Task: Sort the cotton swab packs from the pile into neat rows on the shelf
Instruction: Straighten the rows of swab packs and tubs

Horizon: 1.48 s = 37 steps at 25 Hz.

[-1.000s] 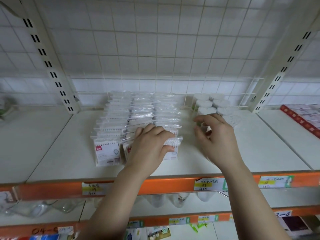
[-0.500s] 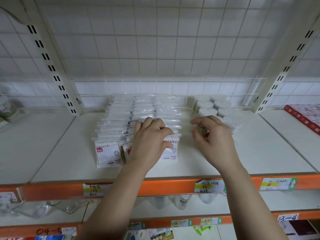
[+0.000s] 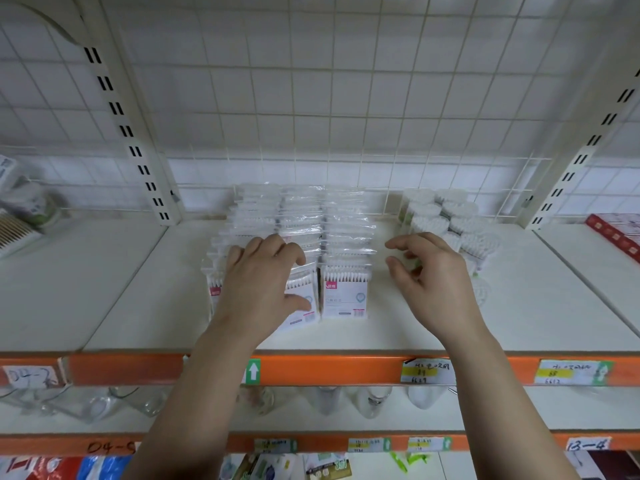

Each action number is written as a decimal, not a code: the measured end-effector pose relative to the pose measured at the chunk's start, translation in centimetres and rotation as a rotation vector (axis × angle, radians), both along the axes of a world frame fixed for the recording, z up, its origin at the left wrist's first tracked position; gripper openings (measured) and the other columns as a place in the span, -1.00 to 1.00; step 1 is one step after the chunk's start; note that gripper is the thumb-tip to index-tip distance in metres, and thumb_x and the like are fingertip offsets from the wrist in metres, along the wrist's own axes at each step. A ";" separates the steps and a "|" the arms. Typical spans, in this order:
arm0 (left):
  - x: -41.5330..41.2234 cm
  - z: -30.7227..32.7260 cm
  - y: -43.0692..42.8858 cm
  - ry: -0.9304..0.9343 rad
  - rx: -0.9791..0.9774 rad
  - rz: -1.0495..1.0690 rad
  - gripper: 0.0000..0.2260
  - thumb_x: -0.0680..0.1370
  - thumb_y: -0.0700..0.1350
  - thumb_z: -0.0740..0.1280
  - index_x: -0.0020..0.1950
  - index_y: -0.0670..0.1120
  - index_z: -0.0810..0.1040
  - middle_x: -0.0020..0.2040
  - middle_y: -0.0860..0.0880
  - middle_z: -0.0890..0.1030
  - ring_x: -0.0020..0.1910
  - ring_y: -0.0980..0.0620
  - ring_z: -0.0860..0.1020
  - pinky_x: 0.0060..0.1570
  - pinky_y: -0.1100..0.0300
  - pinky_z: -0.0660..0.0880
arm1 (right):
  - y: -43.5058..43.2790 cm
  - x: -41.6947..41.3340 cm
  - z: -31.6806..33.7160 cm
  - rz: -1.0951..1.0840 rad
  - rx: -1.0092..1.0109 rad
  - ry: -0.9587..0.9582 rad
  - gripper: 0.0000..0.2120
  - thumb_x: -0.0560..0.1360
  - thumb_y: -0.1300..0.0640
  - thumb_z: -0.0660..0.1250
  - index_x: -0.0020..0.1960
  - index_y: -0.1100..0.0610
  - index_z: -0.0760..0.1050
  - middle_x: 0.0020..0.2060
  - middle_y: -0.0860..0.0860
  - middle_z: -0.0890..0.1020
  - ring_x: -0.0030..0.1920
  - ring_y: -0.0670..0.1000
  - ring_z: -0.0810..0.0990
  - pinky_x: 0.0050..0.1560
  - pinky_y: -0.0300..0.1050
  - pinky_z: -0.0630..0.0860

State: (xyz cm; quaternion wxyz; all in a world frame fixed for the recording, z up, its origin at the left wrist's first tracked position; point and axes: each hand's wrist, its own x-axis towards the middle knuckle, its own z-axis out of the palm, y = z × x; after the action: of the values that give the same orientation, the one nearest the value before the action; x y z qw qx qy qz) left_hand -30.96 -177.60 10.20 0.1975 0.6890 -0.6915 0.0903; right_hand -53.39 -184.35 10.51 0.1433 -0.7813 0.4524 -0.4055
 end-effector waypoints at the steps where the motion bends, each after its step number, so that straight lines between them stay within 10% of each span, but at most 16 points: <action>1: 0.0 0.1 0.2 -0.015 0.049 -0.003 -0.43 0.22 0.15 0.56 0.15 0.08 0.46 0.09 0.11 0.44 0.15 0.02 0.39 0.08 0.13 0.17 | 0.1 0.1 0.0 0.004 0.002 -0.001 -0.81 0.49 0.22 0.34 0.09 0.08 0.57 -0.01 -0.07 0.55 -0.10 -0.11 0.50 -0.14 -0.27 0.48; 18: 1.0 -0.6 0.5 0.020 -0.030 -0.136 -0.48 0.21 -0.03 0.59 0.13 0.04 0.54 0.07 0.08 0.50 0.12 -0.01 0.44 0.02 0.19 0.13 | 0.9 0.4 -0.1 0.045 0.012 0.012 -0.80 0.49 0.19 0.33 0.10 0.06 0.57 -0.03 -0.09 0.55 -0.07 -0.10 0.49 -0.06 -0.20 0.47; 25: 2.2 -0.6 4.1 -0.032 -0.225 0.121 -0.79 0.48 0.06 0.35 0.06 0.03 0.57 -0.03 0.06 0.55 -0.05 -0.04 0.53 -0.01 0.10 0.21 | 1.8 3.7 0.5 0.197 -0.067 0.031 -0.81 0.47 0.22 0.35 0.06 0.07 0.58 -0.05 -0.09 0.57 -0.07 -0.11 0.50 -0.09 -0.28 0.40; 37: 14.2 -0.4 17.4 -0.005 -0.260 0.510 -0.70 0.58 0.04 0.08 -0.06 -0.01 0.58 -0.14 0.06 0.60 -0.17 -0.01 0.55 -0.07 0.04 0.33 | 9.4 20.6 0.3 0.513 -0.085 0.047 -0.82 0.48 0.21 0.35 0.07 0.06 0.59 -0.01 -0.04 0.59 -0.05 -0.07 0.51 -0.10 -0.41 0.33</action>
State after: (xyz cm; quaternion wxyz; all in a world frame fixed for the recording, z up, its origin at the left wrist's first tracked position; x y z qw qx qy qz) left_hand -16.78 -160.24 9.80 0.2535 0.8094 -0.4788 0.2266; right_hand -32.81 -174.90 10.82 0.1980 -0.8850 0.2250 -0.3562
